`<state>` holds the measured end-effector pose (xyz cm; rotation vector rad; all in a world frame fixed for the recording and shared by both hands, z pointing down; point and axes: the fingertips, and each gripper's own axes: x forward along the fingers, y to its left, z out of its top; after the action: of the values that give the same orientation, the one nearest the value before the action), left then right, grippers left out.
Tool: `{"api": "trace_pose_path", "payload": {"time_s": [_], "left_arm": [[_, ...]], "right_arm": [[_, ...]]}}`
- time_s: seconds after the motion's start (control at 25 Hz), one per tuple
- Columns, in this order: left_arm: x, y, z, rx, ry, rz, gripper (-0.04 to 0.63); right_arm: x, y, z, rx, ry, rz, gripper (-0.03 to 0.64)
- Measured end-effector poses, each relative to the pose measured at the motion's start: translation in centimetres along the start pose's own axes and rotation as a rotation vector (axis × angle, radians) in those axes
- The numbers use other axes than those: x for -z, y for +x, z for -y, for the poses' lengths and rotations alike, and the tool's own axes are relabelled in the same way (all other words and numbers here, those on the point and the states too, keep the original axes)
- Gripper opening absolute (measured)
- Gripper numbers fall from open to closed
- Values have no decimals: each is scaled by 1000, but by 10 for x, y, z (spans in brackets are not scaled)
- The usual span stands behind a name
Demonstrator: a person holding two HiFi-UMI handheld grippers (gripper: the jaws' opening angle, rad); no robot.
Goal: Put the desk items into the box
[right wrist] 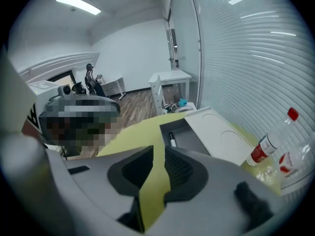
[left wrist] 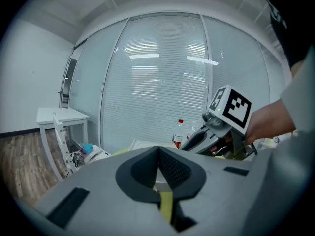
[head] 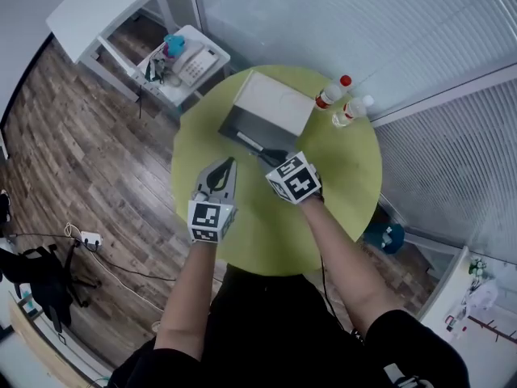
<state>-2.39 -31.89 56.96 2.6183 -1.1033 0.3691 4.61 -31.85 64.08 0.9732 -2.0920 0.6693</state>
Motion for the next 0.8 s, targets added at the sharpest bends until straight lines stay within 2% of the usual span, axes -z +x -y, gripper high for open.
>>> {"api": "trace_pose_path", "payload": {"time_s": [0.28,0.8], "left_arm": [[-19,-33,39,65,26,26,14],[-73,-90,109,223,110,98,14]], "right_arm": [[-17,-58,-40,11,-37,194,75],[-29,-187,-94,48,-66,598,17]]}}
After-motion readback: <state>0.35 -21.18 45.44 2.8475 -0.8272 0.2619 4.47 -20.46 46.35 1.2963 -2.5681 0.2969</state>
